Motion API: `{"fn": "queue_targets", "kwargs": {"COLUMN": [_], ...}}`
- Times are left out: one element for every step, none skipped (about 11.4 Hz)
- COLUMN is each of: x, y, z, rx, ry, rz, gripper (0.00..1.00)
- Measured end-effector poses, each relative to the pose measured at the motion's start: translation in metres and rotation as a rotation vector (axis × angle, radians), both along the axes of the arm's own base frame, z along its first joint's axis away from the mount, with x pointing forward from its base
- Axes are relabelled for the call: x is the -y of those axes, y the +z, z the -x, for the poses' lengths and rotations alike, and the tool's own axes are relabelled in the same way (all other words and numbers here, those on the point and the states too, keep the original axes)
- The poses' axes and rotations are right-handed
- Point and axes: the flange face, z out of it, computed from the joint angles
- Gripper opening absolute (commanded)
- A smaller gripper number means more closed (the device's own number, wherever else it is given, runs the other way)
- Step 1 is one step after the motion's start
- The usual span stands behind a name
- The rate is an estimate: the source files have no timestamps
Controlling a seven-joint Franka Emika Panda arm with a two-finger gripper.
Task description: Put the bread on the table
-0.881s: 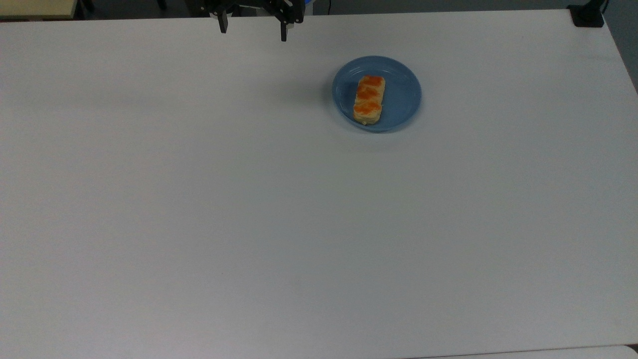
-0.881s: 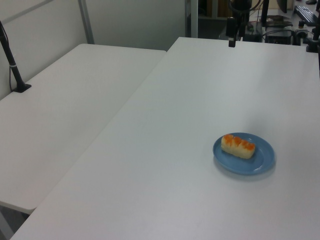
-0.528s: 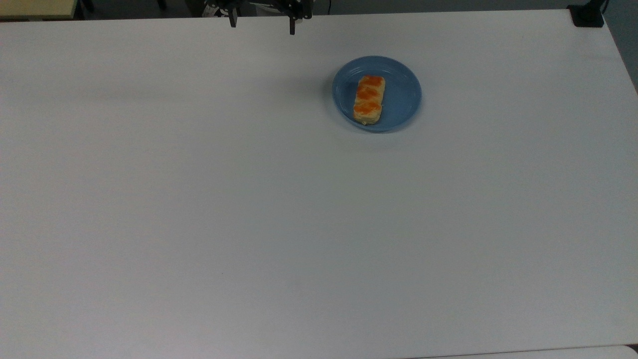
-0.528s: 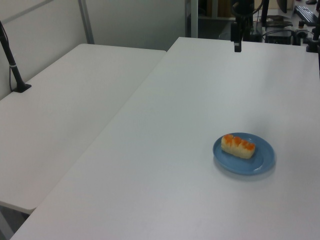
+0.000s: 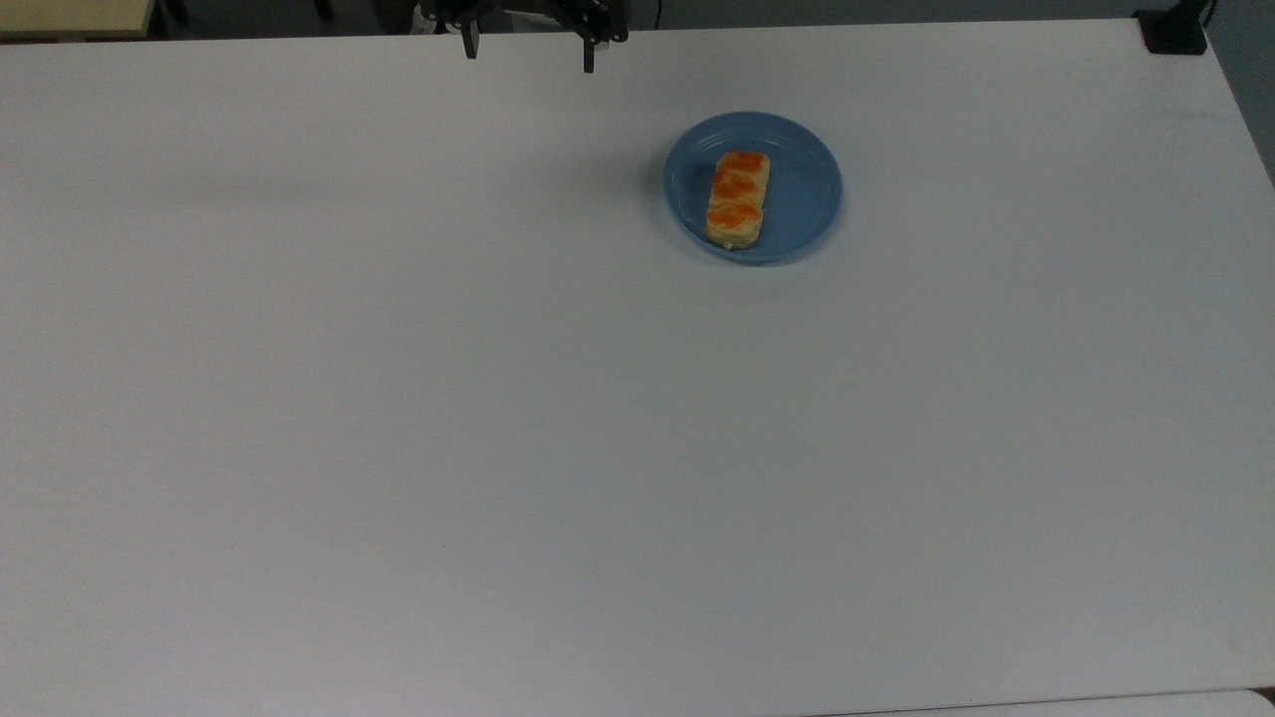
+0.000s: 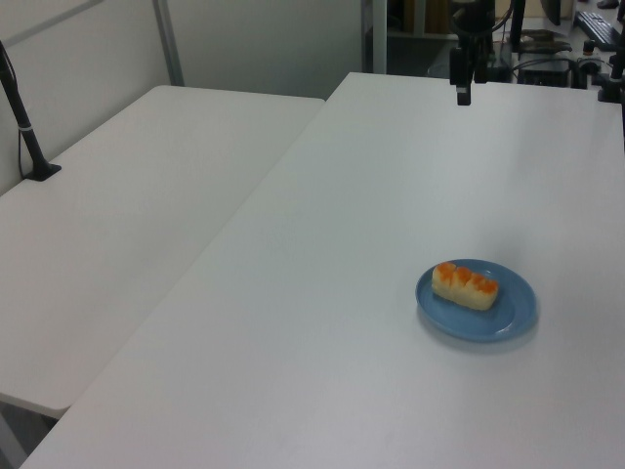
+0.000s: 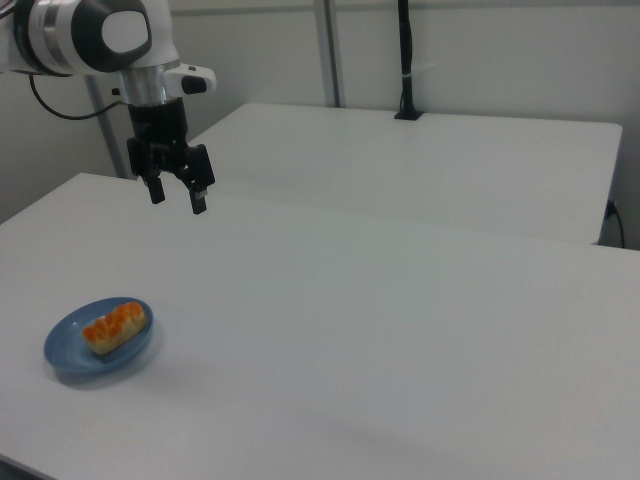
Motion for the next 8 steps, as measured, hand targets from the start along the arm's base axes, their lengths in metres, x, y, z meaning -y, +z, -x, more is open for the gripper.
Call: {"fn": "queue_targets", "kwargs": {"x": [-0.001, -0.001, -0.001, -0.005, -0.015, -0.034, -0.052, -0.072], "y": [0.000, 0.000, -0.001, -0.005, -0.015, -0.033, -0.052, -0.073], "z": [0.000, 0.000, 0.000, -0.001, -0.004, -0.008, -0.011, -0.012], "rx": [0.000, 0.000, -0.002, -0.010, -0.028, -0.061, -0.088, -0.086], "ry": [0.001, 0.001, 0.003, 0.014, 0.036, 0.069, 0.100, 0.125], "rz": [0.000, 0.000, 0.000, 0.000, 0.000, 0.001, 0.003, 0.004], "gripper": [1.00, 1.00, 1.00, 1.00, 1.00, 1.00, 1.00, 1.00]}}
